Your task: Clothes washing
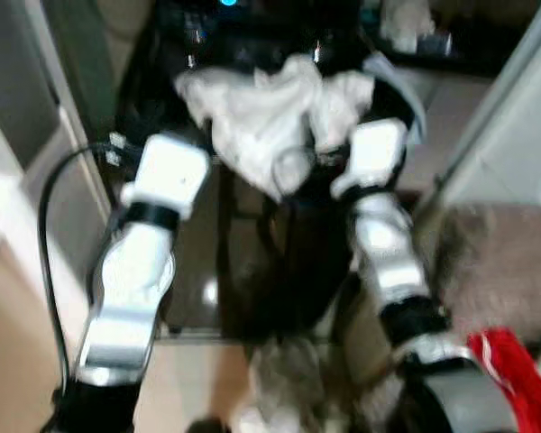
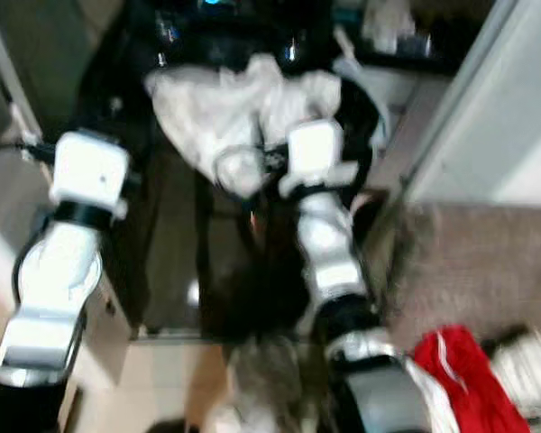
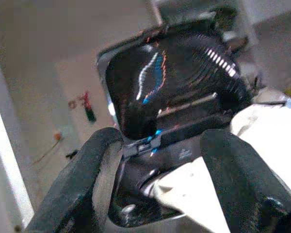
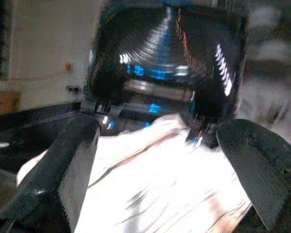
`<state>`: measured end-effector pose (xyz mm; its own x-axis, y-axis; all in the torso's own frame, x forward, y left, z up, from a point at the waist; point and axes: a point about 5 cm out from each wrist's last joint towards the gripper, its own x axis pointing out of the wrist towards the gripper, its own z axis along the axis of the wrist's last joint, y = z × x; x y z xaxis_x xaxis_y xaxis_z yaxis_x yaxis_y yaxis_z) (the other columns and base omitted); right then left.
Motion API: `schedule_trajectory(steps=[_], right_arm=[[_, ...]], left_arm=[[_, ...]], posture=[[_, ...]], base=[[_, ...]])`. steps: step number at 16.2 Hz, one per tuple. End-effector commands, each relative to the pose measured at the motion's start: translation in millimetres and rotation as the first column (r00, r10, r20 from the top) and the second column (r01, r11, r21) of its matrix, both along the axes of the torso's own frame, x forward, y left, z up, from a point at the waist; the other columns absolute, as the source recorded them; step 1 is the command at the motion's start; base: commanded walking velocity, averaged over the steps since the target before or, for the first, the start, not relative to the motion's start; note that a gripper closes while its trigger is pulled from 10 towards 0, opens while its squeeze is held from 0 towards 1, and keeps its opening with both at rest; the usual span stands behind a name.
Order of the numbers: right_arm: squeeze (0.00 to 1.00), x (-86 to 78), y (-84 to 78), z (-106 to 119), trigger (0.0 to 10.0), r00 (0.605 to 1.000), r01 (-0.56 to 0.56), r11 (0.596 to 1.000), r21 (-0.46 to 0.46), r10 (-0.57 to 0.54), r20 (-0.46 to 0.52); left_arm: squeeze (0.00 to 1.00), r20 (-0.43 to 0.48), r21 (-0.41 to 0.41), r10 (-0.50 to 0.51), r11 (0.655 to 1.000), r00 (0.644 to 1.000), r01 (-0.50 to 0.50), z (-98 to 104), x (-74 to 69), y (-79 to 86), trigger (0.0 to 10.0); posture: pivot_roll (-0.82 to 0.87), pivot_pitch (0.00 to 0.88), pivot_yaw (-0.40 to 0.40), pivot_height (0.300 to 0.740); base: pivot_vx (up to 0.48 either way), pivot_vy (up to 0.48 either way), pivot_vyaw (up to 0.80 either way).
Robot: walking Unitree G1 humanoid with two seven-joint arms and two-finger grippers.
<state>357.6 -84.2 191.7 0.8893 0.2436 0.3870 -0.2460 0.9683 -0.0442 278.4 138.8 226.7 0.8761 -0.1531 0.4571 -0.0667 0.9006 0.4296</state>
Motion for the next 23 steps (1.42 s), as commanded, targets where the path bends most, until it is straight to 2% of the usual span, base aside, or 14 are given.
schedule_trajectory(steps=[1,3,4,6,7,8,10,11,12,13,17,18,20,23], right_arm=[[0.00,6.1,-15.6,6.0,10.0,0.999,0.028,0.997,0.073,-0.025,-0.048],[0.00,17.7,-16.9,9.6,10.0,0.988,0.044,0.989,0.143,-0.023,-0.151],[0.00,25.6,-15.4,16.1,10.0,0.975,0.061,0.982,0.180,-0.020,-0.220],[0.00,22.8,-12.6,32.7,10.0,0.968,0.042,0.981,0.189,0.006,-0.249],[0.00,13.5,-11.5,31.6,10.0,0.963,0.012,0.990,0.137,0.025,-0.269],[0.00,8.0,-10.1,26.0,10.0,0.954,-0.003,0.994,0.112,0.036,-0.298],[0.00,9.7,-7.8,8.4,10.0,0.932,0.019,0.995,0.100,0.019,-0.363],[0.00,14.0,-3.3,-7.4,10.0,0.912,0.030,0.997,0.072,0.002,-0.411],[0.00,14.3,-2.9,-9.2,10.0,0.905,0.034,0.997,0.066,-0.002,-0.425],[0.00,17.7,1.1,-18.5,10.0,0.879,0.033,0.999,-0.005,-0.031,-0.475],[0.00,27.7,5.2,-37.2,10.0,0.846,0.061,0.993,-0.103,-0.106,-0.523],[0.00,30.8,8.3,-37.6,0.0,0.852,0.060,0.991,-0.117,-0.112,-0.511],[0.00,36.1,11.6,-27.9,0.0,0.877,0.076,0.990,-0.121,-0.124,-0.464],[0.00,47.9,26.6,12.8,0.0,0.946,0.050,0.981,-0.185,-0.106,-0.306]], left_arm=[[0.00,-0.006,-0.011,-0.040,0.999,0.999,0.040,1.1,-1.4,-8.2,10.0],[0.00,-0.019,-0.023,-0.038,0.999,0.999,0.037,-1.2,-1.4,-8.5,10.0],[0.00,-0.018,-0.029,-0.034,0.999,0.999,0.034,-0.1,-3.6,-7.4,10.0],[0.00,-0.029,-0.015,-0.023,1.000,0.999,0.023,-0.4,-8.9,-3.8,10.0],[0.00,-0.035,-0.021,-0.011,1.000,0.999,0.010,-0.7,-12.4,-0.5,10.0],[0.00,-0.039,-0.028,-0.004,1.000,0.999,0.003,-0.8,-14.2,1.2,10.0],[0.00,-0.041,-0.029,-0.005,1.000,0.999,0.004,-1.1,-16.7,0.1,10.0],[0.00,-0.047,-0.030,-0.008,1.000,0.999,0.006,-1.0,-21.4,-1.1,10.0],[0.00,-0.050,-0.031,-0.007,1.000,0.999,0.006,-0.9,-22.5,-1.1,10.0],[0.00,-0.075,-0.016,-0.002,1.000,0.997,0.001,-2.0,-27.5,2.9,10.0],[0.00,-0.092,0.001,0.028,1.000,0.995,-0.028,-0.8,-35.7,10.4,10.0],[0.00,-0.095,0.002,0.035,0.999,0.995,-0.035,-0.5,-37.5,11.4,10.0],[0.00,-0.098,0.006,0.038,0.999,0.994,-0.037,-0.1,-38.6,11.8,10.0],[0.00,-0.100,0.003,0.041,0.999,0.994,-0.041,0.9,-39.3,10.1,10.0]], posture=[[0.15,0.039,-0.076,0.736],[0.15,0.039,-0.076,0.736],[0.16,0.066,-0.066,0.736],[0.18,0.084,-0.069,0.736],[0.17,0.099,-0.069,0.736],[0.17,0.103,-0.068,0.736],[0.18,0.116,-0.070,0.736],[0.19,0.136,-0.064,0.736],[0.19,0.136,-0.064,0.736],[0.22,0.161,-0.058,0.736],[0.27,0.170,-0.057,0.736],[0.28,0.166,-0.058,0.736],[0.29,0.165,-0.059,0.736],[0.29,0.170,-0.066,0.736]], base=[[0.469,0.000,0.00],[0.480,0.000,0.00],[0.000,0.000,0.00],[0.000,0.000,0.00],[0.000,0.000,0.00],[0.000,0.000,0.00],[0.000,0.000,0.00],[0.000,0.000,0.00],[0.000,0.000,0.00],[0.000,0.000,0.00],[0.000,0.000,0.00],[0.000,0.000,0.00],[0.000,0.000,0.00],[0.000,0.000,0.00]])
